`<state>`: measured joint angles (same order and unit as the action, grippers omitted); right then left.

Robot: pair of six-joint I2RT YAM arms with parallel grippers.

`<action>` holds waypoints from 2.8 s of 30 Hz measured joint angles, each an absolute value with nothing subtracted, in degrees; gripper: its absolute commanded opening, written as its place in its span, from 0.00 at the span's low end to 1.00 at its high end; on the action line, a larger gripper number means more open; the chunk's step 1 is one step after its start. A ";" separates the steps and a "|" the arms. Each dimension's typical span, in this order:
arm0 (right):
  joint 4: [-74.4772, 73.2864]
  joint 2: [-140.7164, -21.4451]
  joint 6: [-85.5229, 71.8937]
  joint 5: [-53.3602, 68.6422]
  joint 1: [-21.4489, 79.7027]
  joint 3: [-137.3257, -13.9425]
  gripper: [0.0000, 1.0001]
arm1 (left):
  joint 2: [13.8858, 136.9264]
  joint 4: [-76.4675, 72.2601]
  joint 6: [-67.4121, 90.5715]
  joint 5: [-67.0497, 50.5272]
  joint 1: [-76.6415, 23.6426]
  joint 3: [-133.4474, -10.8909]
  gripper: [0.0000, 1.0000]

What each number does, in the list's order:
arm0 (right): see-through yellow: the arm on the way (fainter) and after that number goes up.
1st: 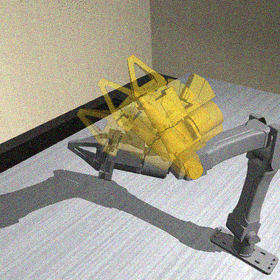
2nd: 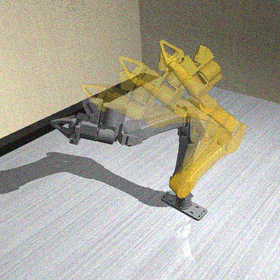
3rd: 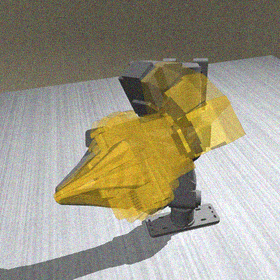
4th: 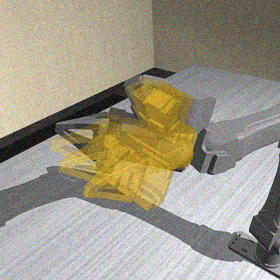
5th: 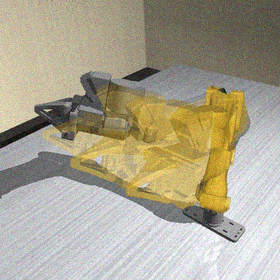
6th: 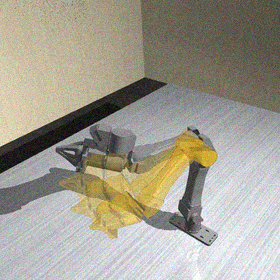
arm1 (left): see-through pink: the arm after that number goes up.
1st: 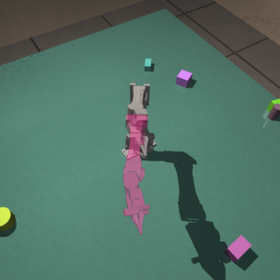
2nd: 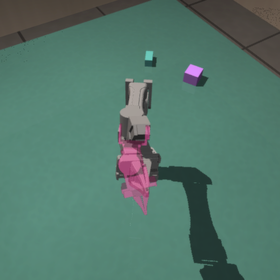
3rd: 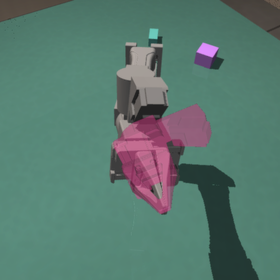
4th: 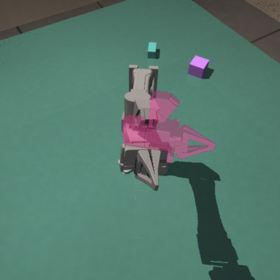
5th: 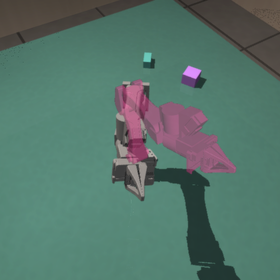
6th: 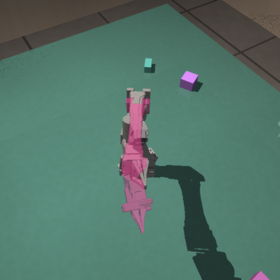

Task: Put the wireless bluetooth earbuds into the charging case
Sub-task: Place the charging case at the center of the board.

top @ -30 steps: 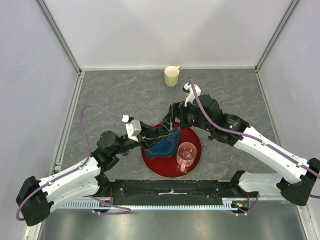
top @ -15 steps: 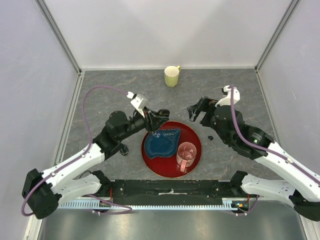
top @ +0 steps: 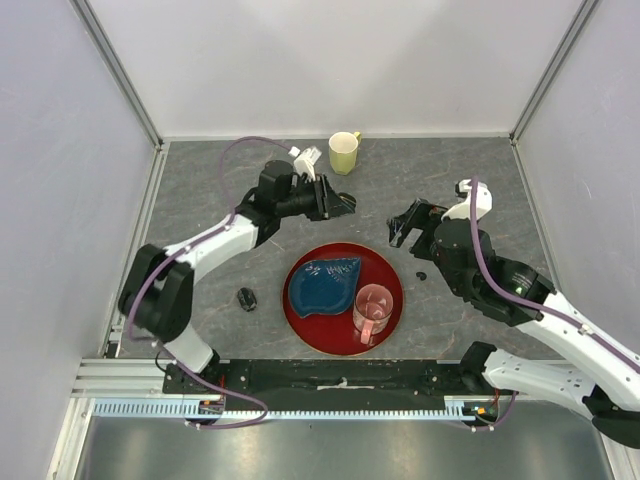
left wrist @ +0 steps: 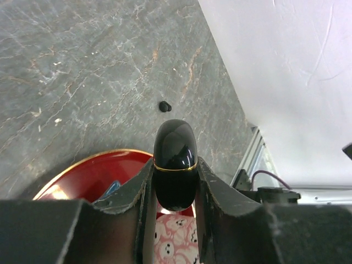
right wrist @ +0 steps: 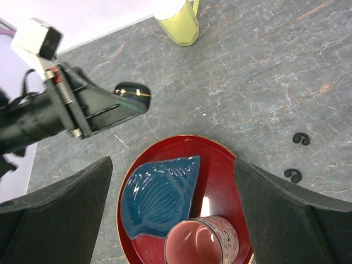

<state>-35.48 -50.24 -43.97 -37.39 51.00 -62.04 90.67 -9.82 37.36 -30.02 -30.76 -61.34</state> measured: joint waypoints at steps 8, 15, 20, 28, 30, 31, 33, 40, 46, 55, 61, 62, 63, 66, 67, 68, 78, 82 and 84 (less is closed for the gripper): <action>-36.93 -47.55 -43.97 -37.36 51.00 -62.02 0.98 | 106.37 -12.60 45.63 -35.68 -29.45 -68.69 0.02; -37.34 -45.41 -44.36 -37.34 51.00 -61.76 0.98 | 116.18 -10.55 48.18 -35.92 -29.32 -75.35 0.02; -37.50 -45.71 -44.36 -37.15 51.00 -61.47 0.98 | 120.29 -8.91 49.04 -35.55 -29.32 -79.31 0.05; -37.67 -46.46 -44.29 -36.69 51.00 -61.47 0.98 | 126.06 -7.88 51.40 -34.52 -29.30 -81.89 0.13; -37.78 -46.50 -44.29 -36.64 51.00 -61.47 0.98 | 126.91 -7.27 51.59 -34.41 -29.30 -82.32 0.15; -37.82 -46.48 -44.31 -36.64 51.00 -61.47 0.98 | 127.24 -6.90 51.62 -34.26 -29.30 -82.54 0.16; -37.82 -46.48 -44.31 -36.64 51.00 -61.47 0.98 | 127.57 -6.28 51.66 -33.80 -29.30 -82.83 0.18; -37.85 -46.46 -44.27 -36.51 51.00 -61.19 0.98 | 128.16 -5.74 52.45 -32.95 -29.30 -83.02 0.25; -37.80 -46.46 -44.18 -35.92 51.00 -60.86 0.98 | 129.95 -5.87 53.84 -33.06 -29.30 -83.64 0.39; -37.85 -46.54 -44.18 -34.63 51.00 -60.34 0.98 | 130.02 -6.59 55.16 -33.23 -29.26 -83.92 0.57; -37.82 -46.50 -44.21 -34.26 51.00 -59.99 0.98 | 129.47 -6.11 55.16 -32.62 -29.28 -83.92 0.72; -37.82 -46.50 -44.21 -34.22 51.00 -59.86 0.98 | 129.27 -6.17 55.24 -32.53 -29.26 -83.79 0.73; -37.82 -46.50 -44.23 -34.13 51.00 -59.77 0.98 | 128.81 -6.15 55.02 -32.38 -29.26 -83.77 0.75; -37.82 -46.50 -44.27 -33.87 51.00 -59.61 0.98 | 126.76 -4.25 53.56 -29.61 -29.30 -82.96 0.79; -37.82 -46.50 -44.27 -33.80 51.00 -59.59 0.98 | 126.21 -3.25 53.06 -28.62 -29.26 -82.70 0.80; -37.82 -46.50 -44.29 -33.67 51.00 -59.59 0.98 | 125.71 -2.52 52.58 -28.10 -29.26 -82.48 0.82; -37.80 -46.46 -44.56 -33.17 51.00 -59.37 0.98 | 119.46 3.25 48.14 -21.85 -29.21 -79.96 0.87; -37.80 -46.44 -44.80 -33.04 51.00 -59.27 0.98 | 114.45 4.43 46.17 -18.68 -29.21 -77.73 0.88; -37.76 -46.44 -44.84 -32.99 51.00 -59.02 0.98 | 110.78 4.64 44.93 -16.71 -29.21 -76.01 0.88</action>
